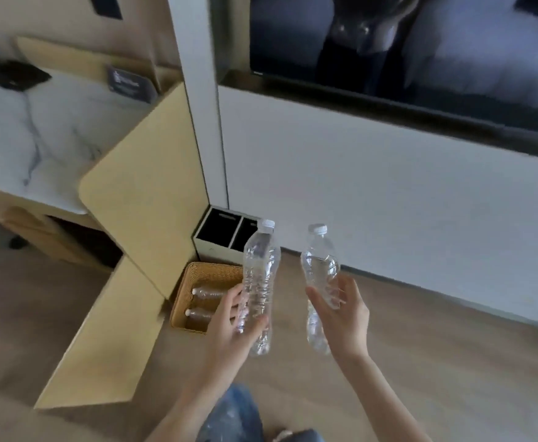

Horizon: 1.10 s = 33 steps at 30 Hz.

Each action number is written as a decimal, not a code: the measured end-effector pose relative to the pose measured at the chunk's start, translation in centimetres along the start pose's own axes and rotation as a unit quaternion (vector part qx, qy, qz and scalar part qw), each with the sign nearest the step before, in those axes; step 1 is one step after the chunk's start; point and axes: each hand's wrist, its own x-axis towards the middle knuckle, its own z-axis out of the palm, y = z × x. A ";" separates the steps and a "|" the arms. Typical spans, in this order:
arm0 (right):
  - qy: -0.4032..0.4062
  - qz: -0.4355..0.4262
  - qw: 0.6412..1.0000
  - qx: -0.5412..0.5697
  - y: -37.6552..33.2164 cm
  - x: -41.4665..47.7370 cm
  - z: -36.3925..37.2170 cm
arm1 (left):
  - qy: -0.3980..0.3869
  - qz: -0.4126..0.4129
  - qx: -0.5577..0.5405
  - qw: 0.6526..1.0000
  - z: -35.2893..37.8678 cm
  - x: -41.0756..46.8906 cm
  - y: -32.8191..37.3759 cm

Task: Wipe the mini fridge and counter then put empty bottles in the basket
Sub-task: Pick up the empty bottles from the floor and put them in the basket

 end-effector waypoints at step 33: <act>-0.582 -0.168 0.770 -0.199 1.2 32.0 35.0 | 0.581 -0.251 -0.227 0.740 1.8 27.2 -12.4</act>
